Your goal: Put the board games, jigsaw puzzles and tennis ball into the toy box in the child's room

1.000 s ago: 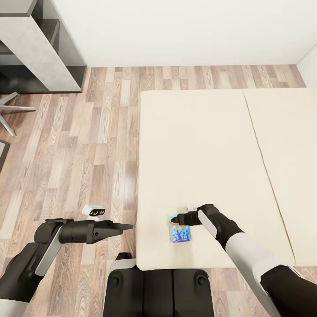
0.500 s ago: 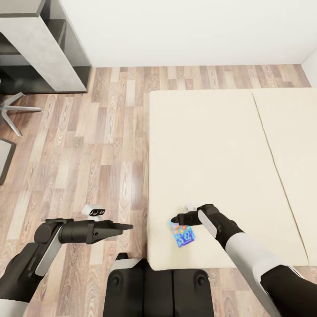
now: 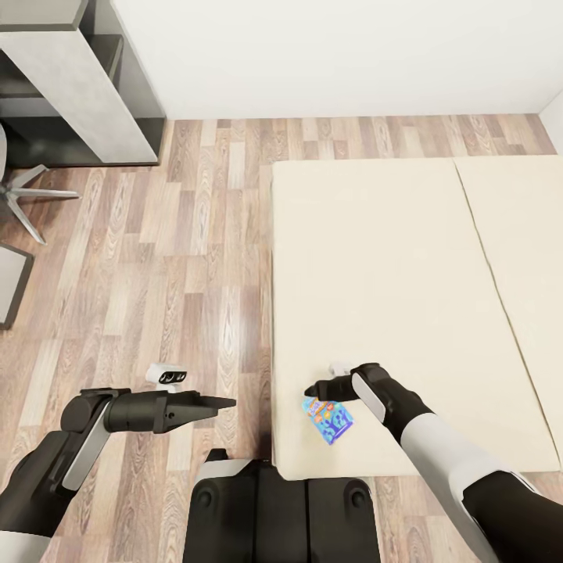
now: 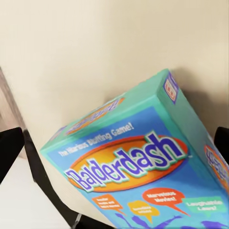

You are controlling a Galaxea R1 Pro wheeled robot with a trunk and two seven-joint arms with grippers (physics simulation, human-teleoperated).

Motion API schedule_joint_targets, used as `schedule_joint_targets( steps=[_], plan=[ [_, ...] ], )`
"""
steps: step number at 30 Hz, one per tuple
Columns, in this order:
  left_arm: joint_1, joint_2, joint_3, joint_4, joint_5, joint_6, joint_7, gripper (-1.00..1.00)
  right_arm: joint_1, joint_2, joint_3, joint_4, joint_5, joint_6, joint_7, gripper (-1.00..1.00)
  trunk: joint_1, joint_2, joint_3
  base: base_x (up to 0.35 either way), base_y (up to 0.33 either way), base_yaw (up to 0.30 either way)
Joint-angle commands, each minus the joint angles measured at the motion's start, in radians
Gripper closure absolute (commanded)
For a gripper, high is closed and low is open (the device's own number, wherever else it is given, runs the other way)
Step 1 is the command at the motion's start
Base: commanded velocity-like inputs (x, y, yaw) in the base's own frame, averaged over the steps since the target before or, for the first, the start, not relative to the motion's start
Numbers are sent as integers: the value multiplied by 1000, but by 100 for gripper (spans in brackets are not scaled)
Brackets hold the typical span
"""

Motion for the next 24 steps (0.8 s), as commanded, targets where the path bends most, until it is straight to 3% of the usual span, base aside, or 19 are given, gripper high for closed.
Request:
schedule_joint_targets(
  steps=[1, 24],
  plan=[
    [-1, 1, -2, 0, 3, 11, -2, -100, -1, -1, 4, 0, 5, 5, 5, -100, 1, -2, -1, 0, 13, 0],
    [0, -1, -2, 0, 3, 11, -1, -100, 16, -27, 10, 22, 5, 12, 7, -100, 1, -2, -1, 0, 1, 0]
  ],
)
